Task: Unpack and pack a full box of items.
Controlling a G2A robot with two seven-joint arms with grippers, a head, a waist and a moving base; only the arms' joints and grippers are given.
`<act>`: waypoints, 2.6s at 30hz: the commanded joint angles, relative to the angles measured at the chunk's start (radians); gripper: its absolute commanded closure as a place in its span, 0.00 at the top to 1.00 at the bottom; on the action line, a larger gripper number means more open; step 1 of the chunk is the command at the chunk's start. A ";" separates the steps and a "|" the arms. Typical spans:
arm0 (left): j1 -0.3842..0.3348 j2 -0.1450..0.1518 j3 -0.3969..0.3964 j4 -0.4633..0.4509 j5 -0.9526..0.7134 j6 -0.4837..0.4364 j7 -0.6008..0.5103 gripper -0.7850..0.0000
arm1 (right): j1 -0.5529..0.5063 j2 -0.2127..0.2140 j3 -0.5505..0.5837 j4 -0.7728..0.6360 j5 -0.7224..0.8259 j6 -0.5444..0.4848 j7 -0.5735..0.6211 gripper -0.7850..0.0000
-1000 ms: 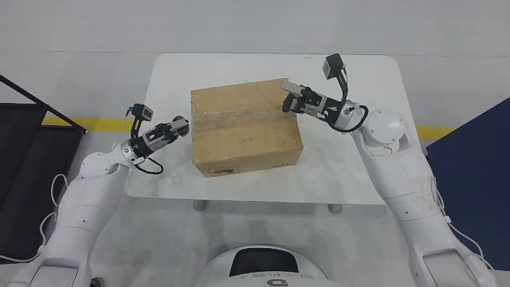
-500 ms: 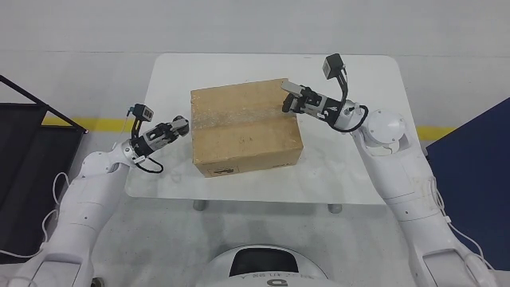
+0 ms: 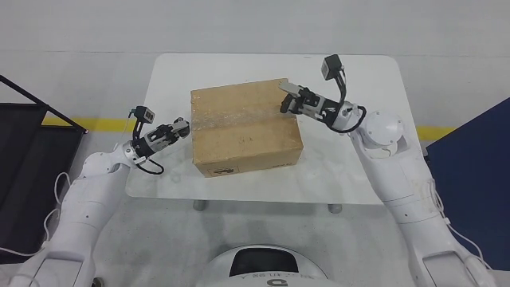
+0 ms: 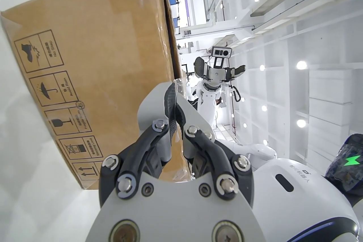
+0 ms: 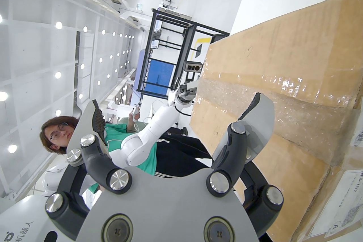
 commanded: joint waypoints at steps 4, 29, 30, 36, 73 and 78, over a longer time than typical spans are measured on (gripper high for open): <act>-0.011 -0.004 0.008 0.014 0.006 0.003 -0.003 0.00 | -0.003 -0.001 0.010 0.000 0.074 -0.008 0.024 1.00; -0.042 -0.018 0.037 0.055 0.011 0.008 -0.008 0.00 | 0.127 -0.012 -0.113 0.123 -0.054 0.238 0.032 1.00; -0.042 -0.018 0.037 0.055 0.011 0.008 -0.008 0.00 | 0.136 -0.015 -0.121 0.133 -0.045 0.254 0.024 1.00; -0.042 -0.018 0.037 0.055 0.011 0.008 -0.008 0.00 | 0.204 -0.040 -0.199 0.182 -0.014 0.330 0.006 1.00; -0.042 -0.018 0.037 0.055 0.011 0.008 -0.008 0.00 | 0.547 -0.288 -0.643 0.510 0.112 0.363 -0.099 1.00; -0.042 -0.018 0.037 0.055 0.011 0.008 -0.008 0.00 | 0.577 -0.330 -0.688 0.550 0.117 0.350 -0.104 1.00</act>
